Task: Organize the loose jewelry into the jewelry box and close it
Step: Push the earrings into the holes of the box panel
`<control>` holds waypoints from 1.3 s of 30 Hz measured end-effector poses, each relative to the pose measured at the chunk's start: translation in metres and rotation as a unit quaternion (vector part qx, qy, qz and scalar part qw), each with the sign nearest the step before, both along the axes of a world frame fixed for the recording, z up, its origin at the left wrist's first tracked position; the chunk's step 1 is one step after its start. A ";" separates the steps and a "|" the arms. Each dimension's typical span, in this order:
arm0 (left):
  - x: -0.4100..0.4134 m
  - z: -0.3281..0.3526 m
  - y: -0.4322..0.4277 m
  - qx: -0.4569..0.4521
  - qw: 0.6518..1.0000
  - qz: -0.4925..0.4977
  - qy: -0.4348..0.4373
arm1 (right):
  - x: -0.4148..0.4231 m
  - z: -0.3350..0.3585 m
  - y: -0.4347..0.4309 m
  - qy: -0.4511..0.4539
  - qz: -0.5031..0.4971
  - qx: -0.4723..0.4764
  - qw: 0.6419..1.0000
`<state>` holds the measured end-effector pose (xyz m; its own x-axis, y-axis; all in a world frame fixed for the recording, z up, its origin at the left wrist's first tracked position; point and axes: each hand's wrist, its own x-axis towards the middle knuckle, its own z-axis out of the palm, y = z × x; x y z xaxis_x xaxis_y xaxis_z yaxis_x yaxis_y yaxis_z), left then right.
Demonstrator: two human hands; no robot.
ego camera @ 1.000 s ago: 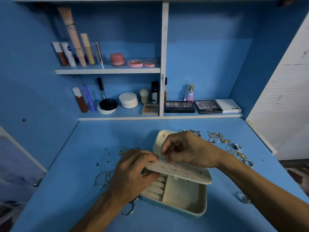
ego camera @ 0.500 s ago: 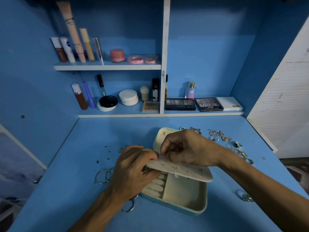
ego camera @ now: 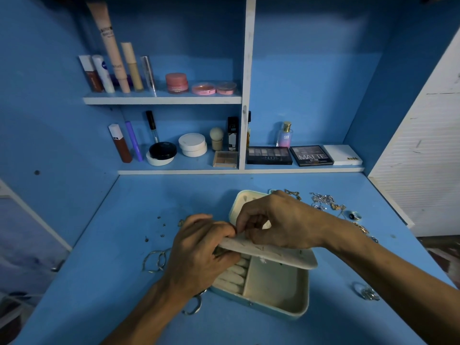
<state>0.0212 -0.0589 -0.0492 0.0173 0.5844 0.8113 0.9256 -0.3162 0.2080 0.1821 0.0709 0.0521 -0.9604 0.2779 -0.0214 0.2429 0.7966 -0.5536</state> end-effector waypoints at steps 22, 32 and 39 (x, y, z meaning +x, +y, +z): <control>-0.002 -0.004 0.000 0.003 1.000 -0.003 0.007 | 0.005 0.000 0.000 -0.031 0.024 0.076 0.996; -0.003 -0.003 0.001 0.018 0.998 0.007 0.052 | 0.000 0.010 0.004 -0.066 0.013 0.053 0.996; -0.007 0.000 0.005 0.033 0.994 0.018 0.104 | -0.005 0.012 0.004 -0.071 0.006 0.059 0.996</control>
<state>0.0144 -0.0541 -0.0489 0.1688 0.5336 0.8287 0.9573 -0.2888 -0.0091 0.1767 0.0747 0.0640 -0.9530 0.2756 -0.1260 0.3030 0.8572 -0.4164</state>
